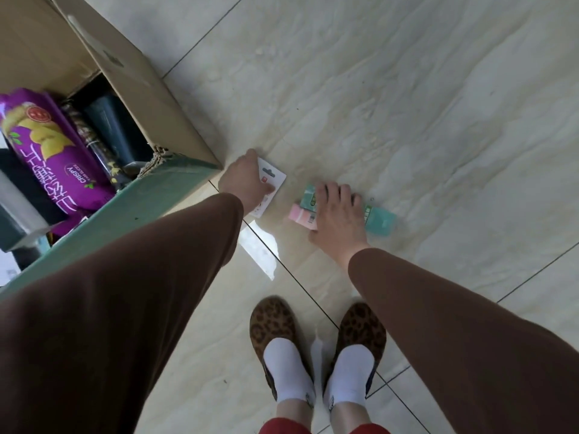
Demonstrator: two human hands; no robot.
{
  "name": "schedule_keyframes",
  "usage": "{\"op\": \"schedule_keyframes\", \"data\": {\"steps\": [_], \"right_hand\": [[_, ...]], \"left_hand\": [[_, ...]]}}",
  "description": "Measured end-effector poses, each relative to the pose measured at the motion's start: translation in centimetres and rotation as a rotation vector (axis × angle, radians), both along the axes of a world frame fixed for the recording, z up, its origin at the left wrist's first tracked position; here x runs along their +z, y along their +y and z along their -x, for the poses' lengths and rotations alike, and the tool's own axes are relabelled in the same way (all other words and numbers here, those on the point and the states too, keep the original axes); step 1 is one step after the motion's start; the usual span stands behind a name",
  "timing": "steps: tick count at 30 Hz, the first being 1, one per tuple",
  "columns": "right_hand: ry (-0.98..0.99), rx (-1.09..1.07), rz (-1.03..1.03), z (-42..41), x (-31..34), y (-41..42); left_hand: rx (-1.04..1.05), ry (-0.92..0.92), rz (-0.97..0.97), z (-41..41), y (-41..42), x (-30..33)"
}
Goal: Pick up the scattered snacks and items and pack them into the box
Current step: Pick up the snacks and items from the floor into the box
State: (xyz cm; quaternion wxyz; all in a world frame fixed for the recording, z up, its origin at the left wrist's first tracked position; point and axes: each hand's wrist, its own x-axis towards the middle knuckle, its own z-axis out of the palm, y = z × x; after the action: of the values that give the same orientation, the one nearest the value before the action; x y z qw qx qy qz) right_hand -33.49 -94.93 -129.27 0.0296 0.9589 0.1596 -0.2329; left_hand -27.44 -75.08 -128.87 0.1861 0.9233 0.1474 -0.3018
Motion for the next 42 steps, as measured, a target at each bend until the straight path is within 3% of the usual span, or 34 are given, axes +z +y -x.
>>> {"op": "schedule_keyframes", "data": {"steps": [5,9,17,22,26,33,42], "right_hand": [[0.037,-0.093,-0.029,-1.0,-0.2,-1.3],[0.161,-0.323,-0.177,-1.0,2.6,-2.6],[0.151,-0.428,-0.336,-1.3,20.7,-1.0],[0.15,-0.438,-0.405,-2.7,31.6,6.3],[0.178,-0.43,-0.445,-2.3,36.9,13.8],[0.192,-0.451,-0.476,-1.9,39.7,27.6],[0.168,-0.423,-0.4,-4.5,36.4,37.4]], "left_hand": [[0.032,0.009,0.071,1.1,-1.2,0.4],[0.059,0.013,0.115,2.5,-2.1,3.4],[0.281,-0.048,0.23,5.1,0.5,21.1],[0.45,-0.126,0.305,6.4,6.9,31.6],[0.541,-0.159,0.296,8.5,13.5,36.5],[0.605,-0.164,0.326,12.9,26.2,37.8],[0.652,-0.126,0.217,14.0,37.3,35.1]]}}
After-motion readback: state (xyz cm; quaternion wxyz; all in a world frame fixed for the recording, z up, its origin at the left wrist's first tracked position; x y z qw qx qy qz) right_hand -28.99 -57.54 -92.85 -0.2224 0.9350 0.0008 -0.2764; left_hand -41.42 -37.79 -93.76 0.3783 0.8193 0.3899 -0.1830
